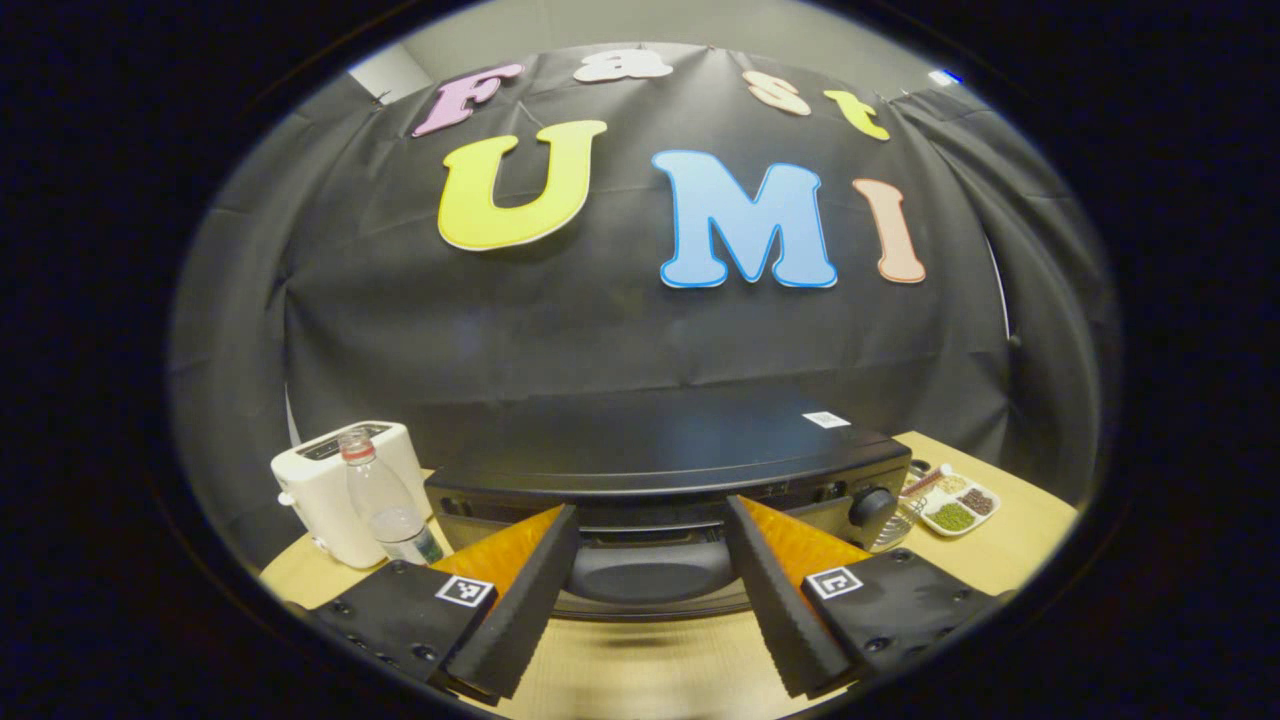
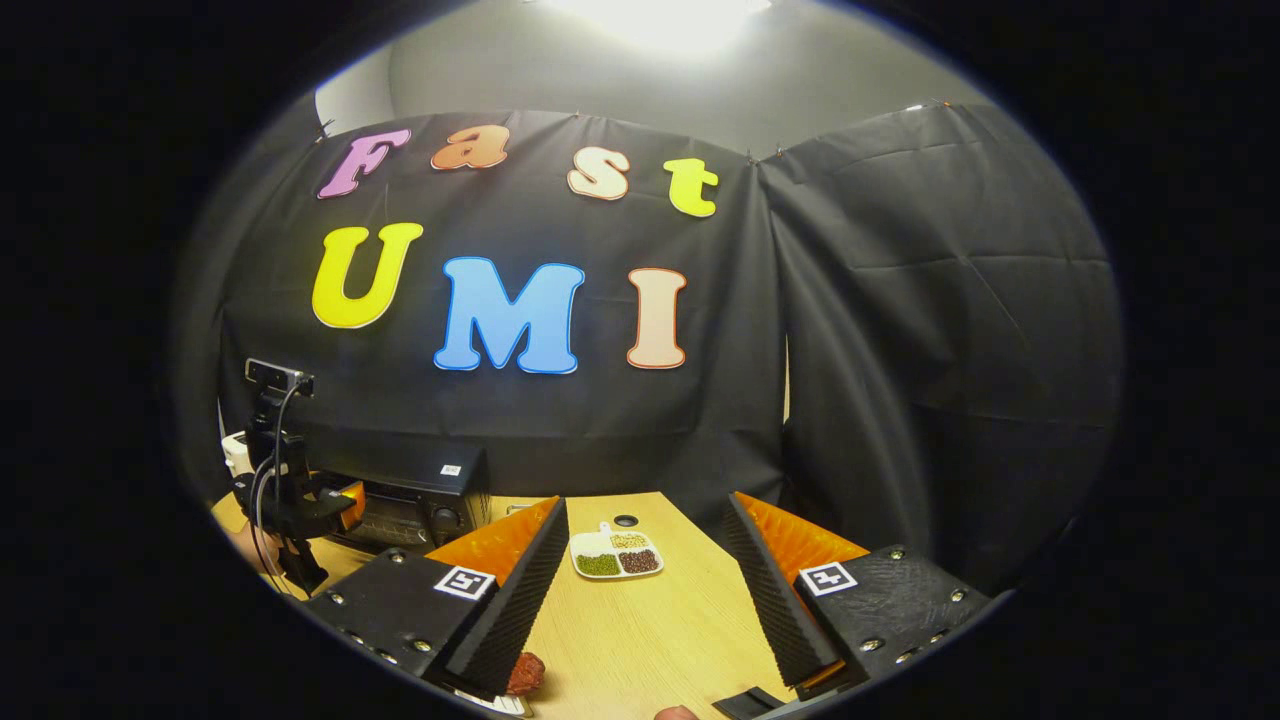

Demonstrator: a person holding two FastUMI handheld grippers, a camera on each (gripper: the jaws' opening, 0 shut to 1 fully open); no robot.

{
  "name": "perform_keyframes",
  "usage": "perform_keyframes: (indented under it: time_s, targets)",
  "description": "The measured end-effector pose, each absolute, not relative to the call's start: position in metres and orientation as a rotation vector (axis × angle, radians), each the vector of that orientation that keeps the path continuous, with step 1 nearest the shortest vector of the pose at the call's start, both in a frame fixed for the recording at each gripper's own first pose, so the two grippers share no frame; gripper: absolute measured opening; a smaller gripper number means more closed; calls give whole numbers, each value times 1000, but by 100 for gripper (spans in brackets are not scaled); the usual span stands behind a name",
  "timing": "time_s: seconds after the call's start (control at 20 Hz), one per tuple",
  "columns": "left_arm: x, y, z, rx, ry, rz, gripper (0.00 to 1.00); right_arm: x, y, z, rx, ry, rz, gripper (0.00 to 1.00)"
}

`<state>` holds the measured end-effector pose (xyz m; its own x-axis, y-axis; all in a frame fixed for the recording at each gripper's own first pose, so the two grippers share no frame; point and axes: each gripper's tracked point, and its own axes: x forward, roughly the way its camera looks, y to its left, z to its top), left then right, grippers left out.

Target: Open the electric oven with the left hand, put the food in, and close the electric oven.

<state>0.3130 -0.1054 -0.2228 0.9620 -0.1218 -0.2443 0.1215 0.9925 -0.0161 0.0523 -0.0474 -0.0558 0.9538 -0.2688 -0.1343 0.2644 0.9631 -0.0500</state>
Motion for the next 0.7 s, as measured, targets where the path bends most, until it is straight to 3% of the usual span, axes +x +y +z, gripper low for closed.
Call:
perform_keyframes:
  time_s: [0.05, 0.1, 0.5, 0.55, 0.6, 0.7]
  targets:
    - [307, -105, -224, 0, 252, -122, 92, 52, -47, -55, -28, 139, -263, 95]
    - [302, -105, -226, 1, 255, -121, 100, 53, -47, -56, -24, 139, -257, 95]
    - [259, -103, -248, 26, 315, -115, 100, 49, -43, -62, -13, 152, -205, 95]
    - [253, -103, -252, 30, 326, -115, 92, 48, -43, -61, -13, 151, -200, 95]
    - [249, -104, -257, 34, 336, -115, 100, 46, -43, -61, -13, 150, -194, 95]
    - [238, -103, -268, 41, 363, -113, 100, 42, -45, -62, -20, 150, -188, 95]
